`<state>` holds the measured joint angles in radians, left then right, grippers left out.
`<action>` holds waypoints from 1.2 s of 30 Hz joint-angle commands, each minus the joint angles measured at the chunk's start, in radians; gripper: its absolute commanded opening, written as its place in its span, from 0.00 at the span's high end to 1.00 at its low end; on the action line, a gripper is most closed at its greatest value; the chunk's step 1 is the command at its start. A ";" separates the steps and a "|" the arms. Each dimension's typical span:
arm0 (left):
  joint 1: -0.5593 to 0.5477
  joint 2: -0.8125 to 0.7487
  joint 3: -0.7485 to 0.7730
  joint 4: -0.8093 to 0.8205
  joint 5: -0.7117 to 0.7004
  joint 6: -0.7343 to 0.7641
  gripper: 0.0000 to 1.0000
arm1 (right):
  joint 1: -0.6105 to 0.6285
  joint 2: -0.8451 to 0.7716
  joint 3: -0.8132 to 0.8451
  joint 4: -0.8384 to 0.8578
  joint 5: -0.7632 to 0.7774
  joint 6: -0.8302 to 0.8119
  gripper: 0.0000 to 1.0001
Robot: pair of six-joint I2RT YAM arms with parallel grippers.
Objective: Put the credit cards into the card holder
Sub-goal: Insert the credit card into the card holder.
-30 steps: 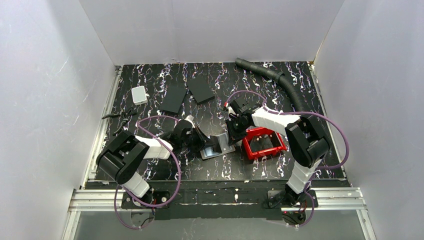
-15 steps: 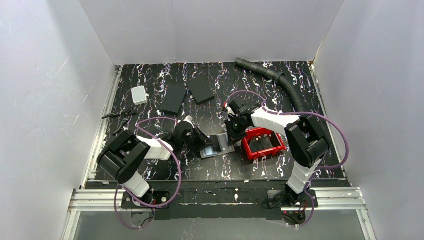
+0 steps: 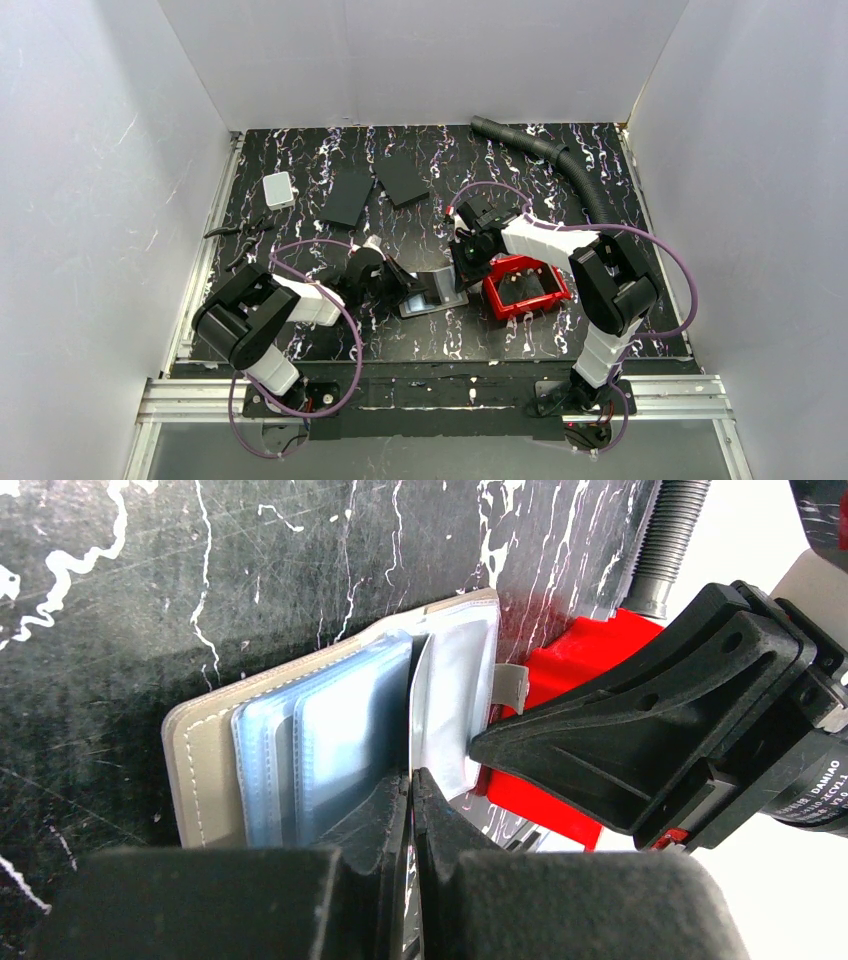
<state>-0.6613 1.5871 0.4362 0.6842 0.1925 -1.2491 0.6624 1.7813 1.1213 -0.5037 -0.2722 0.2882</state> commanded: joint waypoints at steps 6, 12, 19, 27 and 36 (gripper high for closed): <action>-0.002 -0.034 -0.028 -0.020 -0.054 0.014 1.00 | 0.017 0.019 0.003 0.014 -0.028 0.002 0.95; -0.004 -0.014 -0.015 -0.019 -0.032 0.017 1.00 | 0.018 0.023 0.006 0.016 -0.031 0.002 0.95; -0.003 0.017 -0.004 0.008 0.002 0.007 1.00 | 0.022 0.021 0.010 0.014 -0.031 0.003 0.95; -0.003 -0.010 -0.016 -0.017 0.012 0.008 0.69 | 0.023 0.023 0.010 0.017 -0.036 0.002 0.95; -0.014 -0.055 0.091 -0.294 0.000 0.049 0.34 | 0.026 0.021 0.011 0.017 -0.034 0.003 0.95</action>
<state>-0.6632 1.5581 0.4698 0.6231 0.2207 -1.2507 0.6727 1.7817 1.1217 -0.4984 -0.2893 0.2882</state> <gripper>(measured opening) 0.599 0.053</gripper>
